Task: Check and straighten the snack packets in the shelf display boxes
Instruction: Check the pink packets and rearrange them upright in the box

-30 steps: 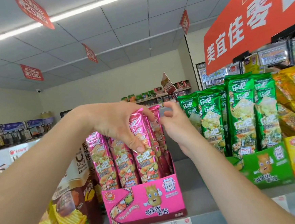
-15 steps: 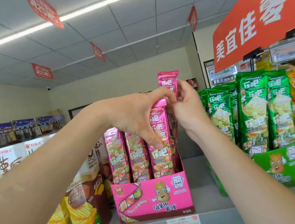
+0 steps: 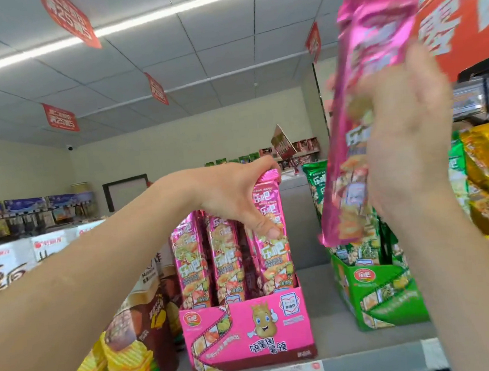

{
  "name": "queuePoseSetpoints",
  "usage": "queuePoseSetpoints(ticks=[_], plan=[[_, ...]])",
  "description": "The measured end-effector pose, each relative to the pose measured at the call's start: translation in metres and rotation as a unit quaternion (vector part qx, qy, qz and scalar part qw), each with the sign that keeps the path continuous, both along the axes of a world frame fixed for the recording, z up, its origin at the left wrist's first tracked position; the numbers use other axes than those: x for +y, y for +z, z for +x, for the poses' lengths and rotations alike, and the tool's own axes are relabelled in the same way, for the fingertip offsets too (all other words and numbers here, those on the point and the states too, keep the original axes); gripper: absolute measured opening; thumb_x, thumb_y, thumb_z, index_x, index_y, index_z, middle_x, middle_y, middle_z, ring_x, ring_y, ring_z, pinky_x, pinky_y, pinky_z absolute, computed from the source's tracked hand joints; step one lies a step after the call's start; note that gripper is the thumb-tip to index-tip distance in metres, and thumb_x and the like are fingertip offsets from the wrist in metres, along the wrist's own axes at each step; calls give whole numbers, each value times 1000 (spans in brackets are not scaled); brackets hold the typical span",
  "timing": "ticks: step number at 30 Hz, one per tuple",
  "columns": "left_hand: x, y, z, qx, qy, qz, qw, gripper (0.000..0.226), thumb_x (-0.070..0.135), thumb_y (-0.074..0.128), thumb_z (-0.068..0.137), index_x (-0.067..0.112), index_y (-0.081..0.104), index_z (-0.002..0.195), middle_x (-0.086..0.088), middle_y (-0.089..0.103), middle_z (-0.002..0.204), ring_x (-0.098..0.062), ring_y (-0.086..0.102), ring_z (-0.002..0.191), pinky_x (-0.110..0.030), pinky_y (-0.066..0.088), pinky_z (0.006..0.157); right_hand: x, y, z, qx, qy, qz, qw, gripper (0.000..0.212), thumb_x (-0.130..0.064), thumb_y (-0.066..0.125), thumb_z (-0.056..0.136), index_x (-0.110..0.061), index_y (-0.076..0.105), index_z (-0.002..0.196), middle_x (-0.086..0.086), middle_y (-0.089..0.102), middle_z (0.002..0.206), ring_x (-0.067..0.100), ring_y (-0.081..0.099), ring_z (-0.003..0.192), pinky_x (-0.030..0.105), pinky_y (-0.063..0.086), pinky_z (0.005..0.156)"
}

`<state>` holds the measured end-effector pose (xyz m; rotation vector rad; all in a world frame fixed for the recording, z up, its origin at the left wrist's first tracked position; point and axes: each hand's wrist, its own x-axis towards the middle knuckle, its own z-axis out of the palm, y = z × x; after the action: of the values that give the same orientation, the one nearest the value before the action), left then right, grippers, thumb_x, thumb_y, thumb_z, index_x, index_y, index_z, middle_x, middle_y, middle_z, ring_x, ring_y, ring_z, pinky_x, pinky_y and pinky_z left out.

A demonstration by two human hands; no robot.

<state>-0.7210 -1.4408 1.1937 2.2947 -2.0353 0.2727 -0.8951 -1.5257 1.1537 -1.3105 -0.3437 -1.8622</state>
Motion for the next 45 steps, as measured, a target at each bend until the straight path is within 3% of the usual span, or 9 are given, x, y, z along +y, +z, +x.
queuePoseSetpoints(ticks=[2, 6, 10, 15, 22, 27, 33, 34, 45], plan=[[-3, -1, -1, -25, 17, -1, 1000, 100, 69, 78, 58, 48, 21, 138, 33, 51, 94, 4, 50, 85, -16, 41, 85, 3, -11, 4, 163, 103, -17, 981, 17, -12, 48, 77, -10, 63, 84, 16, 66, 80, 21, 58, 65, 32, 48, 56], [-3, 1, 5, -21, 38, 1, 999, 56, 28, 72, 85, 55, 43, 125, 30, 50, 119, 2, 56, 108, -2, 38, 82, 5, -36, 27, 440, 140, -39, 886, 25, -19, 49, 67, -11, 64, 87, -5, 68, 66, 15, 58, 68, 35, 53, 81], [-7, 0, 4, 51, 25, 80, 995, 98, 31, 65, 88, 28, -8, 153, -11, 39, 147, -15, 46, 123, -24, 39, 102, 3, -50, 20, 489, 87, -102, 862, 43, -37, 52, 65, -30, 63, 106, -2, 59, 75, 16, 55, 74, 51, 48, 81], [-14, 11, 9, 177, 38, -28, 983, 69, 47, 45, 99, 27, 10, 154, 0, 22, 158, -13, 31, 134, -23, 27, 105, 7, -55, 25, 553, -8, -155, 819, 34, -42, 45, 75, -29, 57, 103, 1, 63, 86, 18, 53, 72, 53, 47, 75], [-18, 7, 17, 13, 91, -30, 995, 81, -2, 63, 85, 20, 23, 152, -11, 46, 146, -21, 60, 106, -19, 50, 68, 4, -65, 24, 552, 29, -80, 829, 22, -30, 52, 86, -29, 59, 107, 2, 63, 97, 17, 58, 87, 35, 47, 81], [-27, 3, 13, -132, 42, -51, 989, 55, 15, 69, 87, 21, 50, 138, 0, 59, 131, -20, 57, 117, -33, 46, 95, -3, -62, 23, 542, 59, -35, 838, 29, -23, 54, 88, -33, 56, 115, -11, 64, 100, 7, 59, 95, 28, 41, 76], [-21, -2, 12, -118, 59, -7, 991, 28, 19, 76, 82, 14, 49, 76, 1, 55, 83, -1, 55, 67, -26, 42, 53, -11, -62, 21, 395, 221, 51, 890, 27, -19, 59, 82, -22, 63, 108, 12, 72, 104, 21, 69, 81, 38, 55, 70], [-21, -2, 11, -118, 84, -7, 989, 45, 15, 75, 82, -8, 37, 91, 0, 53, 89, 0, 53, 71, -28, 44, 52, -11, -64, 20, 381, 245, 59, 890, 25, -15, 56, 88, -18, 61, 112, 15, 72, 107, 22, 70, 80, 37, 56, 67], [-27, -15, 10, -166, 108, -119, 973, 27, 7, 56, 78, 7, 62, 104, -10, 68, 92, -27, 63, 80, -43, 57, 73, 4, -99, 22, 332, 205, 123, 912, 32, -50, 49, 94, -40, 57, 123, 6, 73, 95, 18, 64, 65, 36, 54, 62]])
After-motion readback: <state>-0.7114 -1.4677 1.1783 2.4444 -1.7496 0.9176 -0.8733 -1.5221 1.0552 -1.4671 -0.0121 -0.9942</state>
